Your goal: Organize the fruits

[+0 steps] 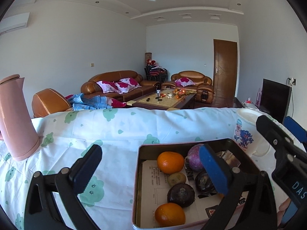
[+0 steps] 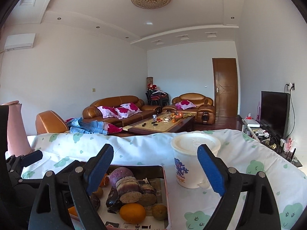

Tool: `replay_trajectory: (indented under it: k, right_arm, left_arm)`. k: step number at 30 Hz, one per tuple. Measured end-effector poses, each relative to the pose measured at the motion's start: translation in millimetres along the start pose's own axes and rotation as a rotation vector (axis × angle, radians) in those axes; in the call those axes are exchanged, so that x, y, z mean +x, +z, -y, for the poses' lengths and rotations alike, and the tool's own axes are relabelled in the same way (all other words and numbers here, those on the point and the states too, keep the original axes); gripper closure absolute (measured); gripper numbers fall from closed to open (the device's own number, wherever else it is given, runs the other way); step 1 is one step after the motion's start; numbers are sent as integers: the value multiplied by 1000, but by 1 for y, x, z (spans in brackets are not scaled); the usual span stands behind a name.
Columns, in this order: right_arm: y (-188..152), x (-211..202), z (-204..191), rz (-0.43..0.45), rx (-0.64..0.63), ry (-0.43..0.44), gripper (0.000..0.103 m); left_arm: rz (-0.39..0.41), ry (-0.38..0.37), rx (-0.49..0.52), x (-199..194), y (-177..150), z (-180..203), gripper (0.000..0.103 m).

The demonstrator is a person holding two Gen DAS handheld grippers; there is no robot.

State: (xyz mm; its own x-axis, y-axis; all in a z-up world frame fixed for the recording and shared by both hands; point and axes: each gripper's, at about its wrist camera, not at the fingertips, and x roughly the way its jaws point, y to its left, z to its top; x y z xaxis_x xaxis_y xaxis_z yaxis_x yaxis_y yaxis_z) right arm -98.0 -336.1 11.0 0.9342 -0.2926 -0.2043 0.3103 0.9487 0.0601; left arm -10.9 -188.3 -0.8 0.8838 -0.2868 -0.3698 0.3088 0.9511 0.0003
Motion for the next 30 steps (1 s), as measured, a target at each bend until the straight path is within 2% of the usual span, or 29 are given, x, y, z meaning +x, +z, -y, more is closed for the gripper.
replay_trajectory:
  k: [5, 8, 19, 23, 30]
  right_arm:
    - [-3, -4, 1, -29, 13, -3, 12]
    - [-4, -13, -4, -24, 4, -4, 12]
    - [-4, -51, -13, 93, -29, -30, 12]
    - [-3, -64, -11, 140, -13, -36, 6]
    - [-5, -79, -13, 175, -7, -43, 5]
  left_arm:
    - [-14, -7, 23, -3, -2, 6, 0]
    - [9, 0, 17, -11, -4, 5, 0]
    - [78, 2, -14, -43, -11, -5, 0]
    - [99, 7, -13, -54, -14, -8, 0]
    - [109, 10, -17, -64, -18, -13, 0]
